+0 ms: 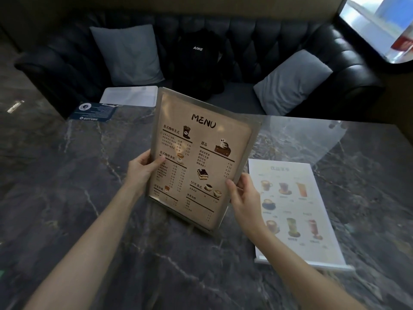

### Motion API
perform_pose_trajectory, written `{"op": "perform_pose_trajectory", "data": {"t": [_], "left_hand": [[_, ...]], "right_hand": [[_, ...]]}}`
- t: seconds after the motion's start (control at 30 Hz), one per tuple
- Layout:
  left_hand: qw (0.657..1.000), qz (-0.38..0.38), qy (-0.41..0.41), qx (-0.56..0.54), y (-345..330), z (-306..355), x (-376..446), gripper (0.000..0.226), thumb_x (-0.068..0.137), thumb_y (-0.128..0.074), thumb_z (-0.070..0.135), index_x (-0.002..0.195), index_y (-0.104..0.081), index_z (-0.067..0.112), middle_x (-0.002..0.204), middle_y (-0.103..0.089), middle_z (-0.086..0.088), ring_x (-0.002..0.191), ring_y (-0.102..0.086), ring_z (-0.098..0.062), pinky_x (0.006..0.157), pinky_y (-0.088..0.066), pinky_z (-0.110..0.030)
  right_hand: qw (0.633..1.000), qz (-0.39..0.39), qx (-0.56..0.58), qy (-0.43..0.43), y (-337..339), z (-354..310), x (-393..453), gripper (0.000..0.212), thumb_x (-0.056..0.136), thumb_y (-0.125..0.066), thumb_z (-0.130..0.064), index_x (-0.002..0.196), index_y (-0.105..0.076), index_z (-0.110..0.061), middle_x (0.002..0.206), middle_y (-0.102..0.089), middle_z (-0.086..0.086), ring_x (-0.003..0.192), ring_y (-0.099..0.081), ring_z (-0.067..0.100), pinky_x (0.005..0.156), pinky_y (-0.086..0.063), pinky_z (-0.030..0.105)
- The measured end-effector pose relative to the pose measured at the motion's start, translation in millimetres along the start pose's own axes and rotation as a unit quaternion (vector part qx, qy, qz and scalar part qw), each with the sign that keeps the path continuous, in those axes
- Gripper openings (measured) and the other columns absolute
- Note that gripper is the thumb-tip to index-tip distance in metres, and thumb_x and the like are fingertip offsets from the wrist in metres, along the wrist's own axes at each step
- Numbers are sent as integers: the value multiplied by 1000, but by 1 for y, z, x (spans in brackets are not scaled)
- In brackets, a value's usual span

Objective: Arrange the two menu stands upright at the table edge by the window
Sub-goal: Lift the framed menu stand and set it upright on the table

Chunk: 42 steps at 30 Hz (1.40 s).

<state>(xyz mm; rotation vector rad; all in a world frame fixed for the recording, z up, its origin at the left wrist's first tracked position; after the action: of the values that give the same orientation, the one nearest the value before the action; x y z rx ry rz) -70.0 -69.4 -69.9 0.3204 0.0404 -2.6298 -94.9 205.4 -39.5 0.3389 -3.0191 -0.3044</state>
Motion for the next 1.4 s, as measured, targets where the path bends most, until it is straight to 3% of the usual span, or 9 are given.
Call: {"op": "perform_pose_trajectory", "data": {"t": [0.13, 0.33, 0.5, 0.8, 0.87, 0.97, 1.13, 1.27, 1.4], "left_hand": [[999, 36, -3, -19, 2, -6, -7, 37, 86, -61, 13, 123, -58, 12, 102, -68, 3, 95, -64, -11, 76, -52, -26], [997, 39, 25, -56, 12, -25, -18, 22, 86, -60, 11, 106, -64, 18, 107, -69, -3, 102, -64, -20, 87, -52, -39], [998, 36, -2, -47, 16, -21, -25, 20, 86, -59, 8, 96, -65, 24, 97, -69, 3, 87, -67, -8, 70, -58, -20], [996, 74, -40, 29, 15, -14, -35, 25, 89, -57, 17, 114, -60, 11, 94, -65, 9, 88, -62, -3, 74, -55, -17], [992, 86, -51, 80, 14, -12, -38, 30, 90, -56, 24, 115, -58, 9, 98, -64, 6, 93, -62, -10, 85, -53, -29], [977, 105, -59, 176, 12, -10, -42, 36, 92, -50, 31, 120, -54, 8, 112, -62, -2, 107, -60, -22, 92, -50, -37], [902, 236, -108, 344, 11, 12, -83, 48, 94, -43, 32, 135, -39, 8, 139, -46, -13, 130, -41, -28, 110, -30, -43], [819, 193, -304, 446, -55, 50, -138, 35, 91, -45, 27, 111, -60, 2, 115, -62, -17, 113, -51, -26, 99, -34, -33], [739, 149, -465, 464, -121, 62, -185, 22, 87, -54, 17, 84, -70, 1, 89, -70, -15, 97, -49, -21, 84, -37, -32]], "right_hand": [[1000, -2, -20, -1, -2, -2, -7, 11, 93, -50, -13, 87, -47, -21, 80, -61, -14, 72, -63, -5, 62, -56, 19], [997, -26, -66, 13, -11, -5, -24, 4, 94, -48, -15, 92, -44, -15, 82, -56, -20, 77, -59, -3, 67, -54, 16], [996, -36, -84, 20, -16, -9, -35, 5, 94, -47, -13, 92, -43, -13, 80, -50, -22, 73, -54, -6, 61, -47, 4], [992, -65, -108, 23, -15, -10, -34, 21, 95, -46, -19, 107, -47, -1, 101, -59, -6, 90, -58, 6, 65, -49, 3], [987, -92, -129, 13, -17, -10, -34, 24, 96, -45, -21, 110, -47, -2, 104, -58, -6, 94, -57, 7, 65, -50, 6], [970, -137, -201, 10, -18, -12, -32, 27, 96, -42, -27, 109, -46, -4, 107, -66, 2, 97, -64, 18, 73, -54, 25], [919, -211, -327, 60, -20, -24, -28, 30, 95, -45, -31, 111, -46, -5, 107, -70, 12, 91, -67, 27, 74, -56, 37], [849, -296, -433, 61, -12, -18, -27, 27, 94, -48, -28, 113, -48, -9, 106, -68, 10, 94, -64, 29, 71, -50, 30], [807, -313, -500, 34, 36, -9, -12, 29, 91, -50, -29, 112, -57, -11, 107, -68, 13, 101, -61, 30, 84, -50, 39]]}}
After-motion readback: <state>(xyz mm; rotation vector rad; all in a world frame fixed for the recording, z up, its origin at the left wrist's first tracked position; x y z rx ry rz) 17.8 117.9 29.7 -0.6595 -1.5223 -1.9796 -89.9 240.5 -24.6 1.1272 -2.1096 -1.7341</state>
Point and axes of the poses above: each hand's wrist, its own x-axis towards the middle knuckle, its own y-axis out of the back of the hand, z = x × y, the point moved 10 cm from there along x, towards the middle knuckle
